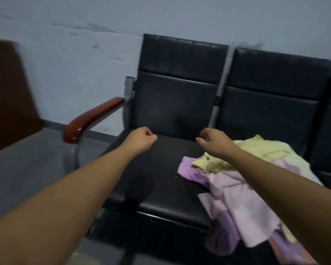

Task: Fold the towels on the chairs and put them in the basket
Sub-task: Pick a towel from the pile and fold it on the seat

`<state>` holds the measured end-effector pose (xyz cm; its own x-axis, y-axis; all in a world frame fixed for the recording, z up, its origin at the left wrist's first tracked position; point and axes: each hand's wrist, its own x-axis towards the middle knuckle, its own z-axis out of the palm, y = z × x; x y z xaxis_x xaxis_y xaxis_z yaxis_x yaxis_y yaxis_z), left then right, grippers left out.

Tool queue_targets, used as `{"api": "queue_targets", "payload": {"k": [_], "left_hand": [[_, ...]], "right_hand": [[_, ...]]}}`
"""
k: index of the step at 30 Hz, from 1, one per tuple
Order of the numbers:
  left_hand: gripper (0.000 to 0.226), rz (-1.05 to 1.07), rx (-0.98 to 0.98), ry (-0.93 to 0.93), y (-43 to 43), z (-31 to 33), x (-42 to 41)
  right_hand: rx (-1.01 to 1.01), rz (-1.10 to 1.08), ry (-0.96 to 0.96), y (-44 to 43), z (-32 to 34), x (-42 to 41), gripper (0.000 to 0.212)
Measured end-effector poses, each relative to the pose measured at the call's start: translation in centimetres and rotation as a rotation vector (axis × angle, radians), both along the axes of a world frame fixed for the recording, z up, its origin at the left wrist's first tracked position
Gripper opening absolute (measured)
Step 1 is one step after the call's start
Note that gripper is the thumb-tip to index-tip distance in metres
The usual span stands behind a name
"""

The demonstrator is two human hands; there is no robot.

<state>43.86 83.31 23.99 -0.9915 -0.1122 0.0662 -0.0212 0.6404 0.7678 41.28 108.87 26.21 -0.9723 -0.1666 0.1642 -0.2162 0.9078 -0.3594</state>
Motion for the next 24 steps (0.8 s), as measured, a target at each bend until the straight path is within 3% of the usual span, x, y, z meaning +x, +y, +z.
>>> {"api": "queue_targets", "payload": {"k": [5,9,12,14,16,19,24], "left_hand": [[0.015,-0.179,-0.009,-0.029,9.4,-3.2,-5.5],[0.01,-0.309,-0.015,-0.059,15.1,-7.4,-8.8],[0.031,-0.386,-0.022,0.005,18.7,-10.0,-11.6],[0.051,-0.427,0.054,-0.026,20.7,-11.1,-13.2],[0.055,-0.484,0.117,-0.12,22.1,-12.3,-14.2],[0.011,-0.5,0.204,-0.223,23.1,-13.7,-14.0],[0.014,-0.313,0.511,-0.123,20.3,-11.0,-12.6]], "right_hand": [[0.217,-0.172,-0.002,9.5,-3.1,-1.7,0.043],[0.467,-0.223,0.111,12.7,-6.2,-3.5,0.045],[0.618,-0.255,0.216,13.4,-7.9,-4.7,0.032],[0.62,-0.261,0.263,13.3,-8.7,-5.4,0.028],[0.554,-0.273,0.283,12.9,-9.0,-5.9,0.029],[0.527,-0.223,0.334,12.4,-9.2,-6.1,0.026],[0.39,-0.103,0.449,11.0,-8.6,-5.3,0.01]]}}
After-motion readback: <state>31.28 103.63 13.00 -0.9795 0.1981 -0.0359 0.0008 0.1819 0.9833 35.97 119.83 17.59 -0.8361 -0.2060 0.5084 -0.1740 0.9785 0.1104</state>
